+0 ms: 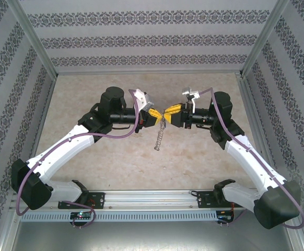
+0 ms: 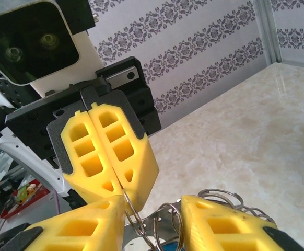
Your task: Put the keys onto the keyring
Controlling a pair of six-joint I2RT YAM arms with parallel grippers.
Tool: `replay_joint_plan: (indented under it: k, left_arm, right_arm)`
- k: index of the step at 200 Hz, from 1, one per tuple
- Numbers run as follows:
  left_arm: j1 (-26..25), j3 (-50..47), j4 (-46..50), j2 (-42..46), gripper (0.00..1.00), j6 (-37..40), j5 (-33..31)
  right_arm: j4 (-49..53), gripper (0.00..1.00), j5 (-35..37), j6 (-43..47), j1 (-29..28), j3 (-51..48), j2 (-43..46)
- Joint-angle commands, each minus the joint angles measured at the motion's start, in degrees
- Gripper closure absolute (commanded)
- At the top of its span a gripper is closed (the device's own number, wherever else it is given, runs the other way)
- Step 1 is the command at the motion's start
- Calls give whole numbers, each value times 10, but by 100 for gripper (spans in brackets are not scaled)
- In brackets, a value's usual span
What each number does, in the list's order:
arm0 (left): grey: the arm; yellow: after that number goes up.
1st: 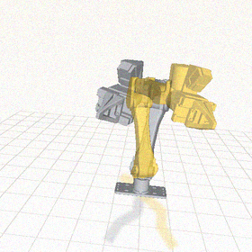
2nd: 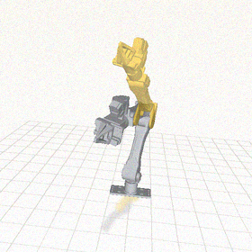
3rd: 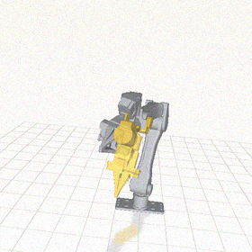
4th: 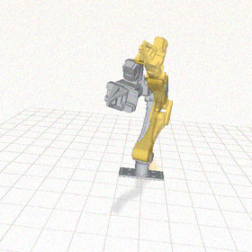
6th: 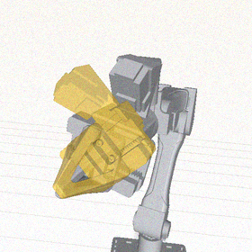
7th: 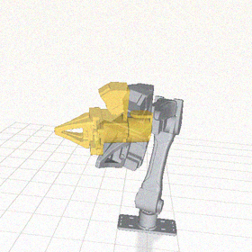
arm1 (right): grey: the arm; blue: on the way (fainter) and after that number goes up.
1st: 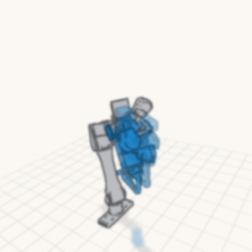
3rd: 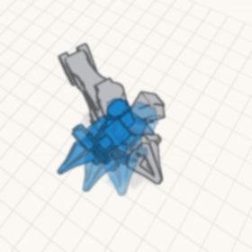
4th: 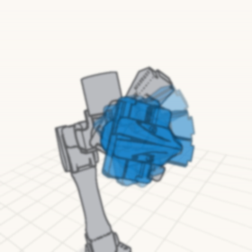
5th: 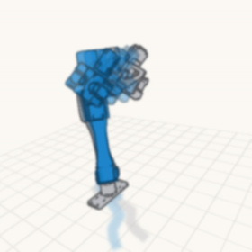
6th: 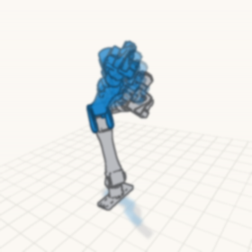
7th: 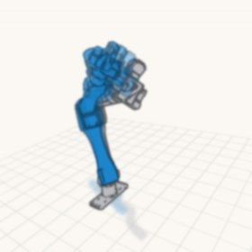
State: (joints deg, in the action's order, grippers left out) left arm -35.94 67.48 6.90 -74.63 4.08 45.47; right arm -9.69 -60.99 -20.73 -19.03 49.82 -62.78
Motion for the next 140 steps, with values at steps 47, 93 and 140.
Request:
replay_joint_plan:
  k: [47,93,140]
  left_arm:
    - [-2,22,-13,3,100,0,18]
    - [-2,21,-12,5,100,1,19]
    - [-2,21,-13,6,100,1,19]
  right_arm:
    - [-13,56,1,16,-8,4,2]
    - [-36,49,56,-6,20,-10,40]
    - [-33,55,22,-16,15,-2,38]
